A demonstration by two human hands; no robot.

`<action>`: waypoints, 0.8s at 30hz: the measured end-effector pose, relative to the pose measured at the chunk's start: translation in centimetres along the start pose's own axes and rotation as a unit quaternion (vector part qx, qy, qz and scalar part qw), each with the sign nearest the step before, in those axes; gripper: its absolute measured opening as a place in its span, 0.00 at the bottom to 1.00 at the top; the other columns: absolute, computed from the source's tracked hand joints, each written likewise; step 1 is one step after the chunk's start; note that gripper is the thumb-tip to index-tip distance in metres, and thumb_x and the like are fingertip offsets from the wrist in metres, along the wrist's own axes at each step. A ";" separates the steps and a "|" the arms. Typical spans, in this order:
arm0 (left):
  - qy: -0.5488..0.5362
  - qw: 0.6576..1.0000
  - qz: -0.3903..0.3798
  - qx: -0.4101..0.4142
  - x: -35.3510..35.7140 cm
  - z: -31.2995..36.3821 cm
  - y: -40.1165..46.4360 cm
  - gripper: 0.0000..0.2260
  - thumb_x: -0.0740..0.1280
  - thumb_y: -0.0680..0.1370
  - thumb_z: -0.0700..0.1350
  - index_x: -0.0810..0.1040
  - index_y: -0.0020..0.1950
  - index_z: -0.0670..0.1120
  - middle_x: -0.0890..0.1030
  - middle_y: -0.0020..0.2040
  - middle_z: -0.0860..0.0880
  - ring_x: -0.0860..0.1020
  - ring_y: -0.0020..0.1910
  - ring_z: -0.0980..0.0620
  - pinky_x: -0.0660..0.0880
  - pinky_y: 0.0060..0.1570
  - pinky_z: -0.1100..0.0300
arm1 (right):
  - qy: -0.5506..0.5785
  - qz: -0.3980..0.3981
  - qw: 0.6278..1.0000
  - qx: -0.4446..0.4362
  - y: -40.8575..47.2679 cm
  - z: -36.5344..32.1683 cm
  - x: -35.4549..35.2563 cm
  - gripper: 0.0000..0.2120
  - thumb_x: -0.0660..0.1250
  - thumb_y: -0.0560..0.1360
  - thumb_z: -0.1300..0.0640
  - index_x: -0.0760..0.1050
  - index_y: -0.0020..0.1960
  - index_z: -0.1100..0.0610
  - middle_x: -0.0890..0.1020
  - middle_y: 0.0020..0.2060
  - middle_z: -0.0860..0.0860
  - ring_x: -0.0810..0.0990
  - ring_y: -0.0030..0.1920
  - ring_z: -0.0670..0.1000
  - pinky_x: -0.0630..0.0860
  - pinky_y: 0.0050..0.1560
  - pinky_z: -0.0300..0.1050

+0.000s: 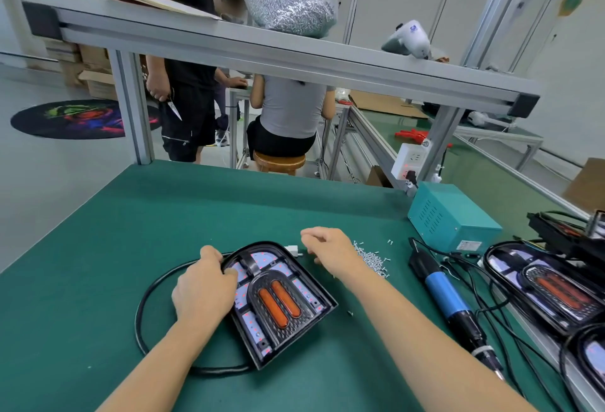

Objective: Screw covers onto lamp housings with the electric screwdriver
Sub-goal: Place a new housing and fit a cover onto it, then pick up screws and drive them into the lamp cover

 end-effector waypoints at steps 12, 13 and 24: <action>0.172 0.984 -0.024 0.037 -1.4 0.8 -0.4 0.13 0.62 0.76 0.50 0.70 0.56 0.45 0.80 0.53 0.43 0.77 0.51 0.42 0.68 0.42 0.56 | -0.187 0.129 0.974 -0.006 -9.1 4.6 -9.0 0.12 0.67 0.77 0.55 0.80 0.60 0.52 0.79 0.52 0.48 0.76 0.50 0.47 0.70 0.54 0.41; 0.179 0.982 -0.011 0.054 -2.1 1.4 -0.3 0.15 0.64 0.75 0.51 0.71 0.58 0.45 0.79 0.54 0.44 0.77 0.53 0.42 0.69 0.44 0.55 | -0.210 0.146 0.967 0.009 -9.7 5.5 -10.2 0.13 0.67 0.77 0.54 0.79 0.62 0.52 0.78 0.55 0.49 0.76 0.53 0.49 0.70 0.54 0.43; 0.052 0.861 -0.210 0.460 5.4 18.8 -9.3 0.09 0.65 0.74 0.42 0.82 0.50 0.53 0.83 0.47 0.54 0.78 0.50 0.52 0.70 0.51 0.62 | -0.316 0.090 0.911 0.251 -11.9 14.5 -14.0 0.25 0.66 0.76 0.45 0.66 0.66 0.58 0.75 0.58 0.55 0.73 0.49 0.55 0.68 0.44 0.45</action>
Point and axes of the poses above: each hand's wrist, its own y-axis towards the middle knuckle, its own x-axis out of the palm, z = x × y, the point moved 8 cm from there along y, towards the middle knuckle
